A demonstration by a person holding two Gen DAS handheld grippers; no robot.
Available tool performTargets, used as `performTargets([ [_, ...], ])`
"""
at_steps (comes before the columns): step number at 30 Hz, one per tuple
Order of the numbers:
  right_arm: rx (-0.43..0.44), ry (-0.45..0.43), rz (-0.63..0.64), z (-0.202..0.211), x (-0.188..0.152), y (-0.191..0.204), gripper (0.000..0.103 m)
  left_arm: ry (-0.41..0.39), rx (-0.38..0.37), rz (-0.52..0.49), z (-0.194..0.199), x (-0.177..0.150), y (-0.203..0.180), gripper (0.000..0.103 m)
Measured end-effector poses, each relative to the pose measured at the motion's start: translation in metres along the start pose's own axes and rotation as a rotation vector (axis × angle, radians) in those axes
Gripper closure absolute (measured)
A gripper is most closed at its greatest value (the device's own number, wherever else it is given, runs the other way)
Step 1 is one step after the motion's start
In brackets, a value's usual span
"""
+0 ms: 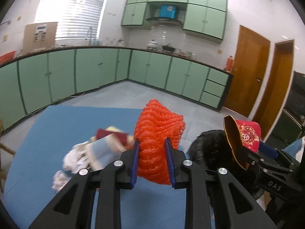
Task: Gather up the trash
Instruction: 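Carry the red bag and orange net over the bin and open both grippers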
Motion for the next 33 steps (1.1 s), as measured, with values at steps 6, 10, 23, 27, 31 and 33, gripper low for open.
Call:
performTargets([
  [6, -0.09, -0.018, -0.054, 0.002, 0.003, -0.061, 0.027, 0.009, -0.094, -0.041, -0.028, 0.009, -0.049, 0.078],
  [10, -0.145, -0.016, -0.076, -0.001, -0.002, -0.098, 0.027, 0.023, -0.149, -0.063, -0.051, 0.011, -0.088, 0.078],
  [23, -0.242, 0.065, -0.134, -0.04, -0.043, -0.18, 0.027, 0.104, -0.248, -0.113, -0.12, -0.007, -0.165, 0.078],
  [27, -0.253, 0.094, -0.148, -0.055, -0.056, -0.196, 0.026, 0.141, -0.265, -0.121, -0.14, -0.016, -0.18, 0.078],
  [31, -0.283, 0.116, -0.154, -0.062, -0.067, -0.205, 0.017, 0.186, -0.282, -0.121, -0.154, -0.024, -0.189, 0.05],
  [33, -0.292, 0.124, -0.168, -0.063, -0.073, -0.209, 0.016, 0.198, -0.285, -0.13, -0.156, -0.028, -0.193, 0.046],
])
Point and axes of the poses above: each gripper's, at about its wrist camera, not at the fingertips, and z roughly against the way its jaws point, y to its left, x to its top, the point moved 5 cm from there along -z, roughly the way its jaws point, and after that the axes turned 6 degrees about -x, right-handed, at the moved point
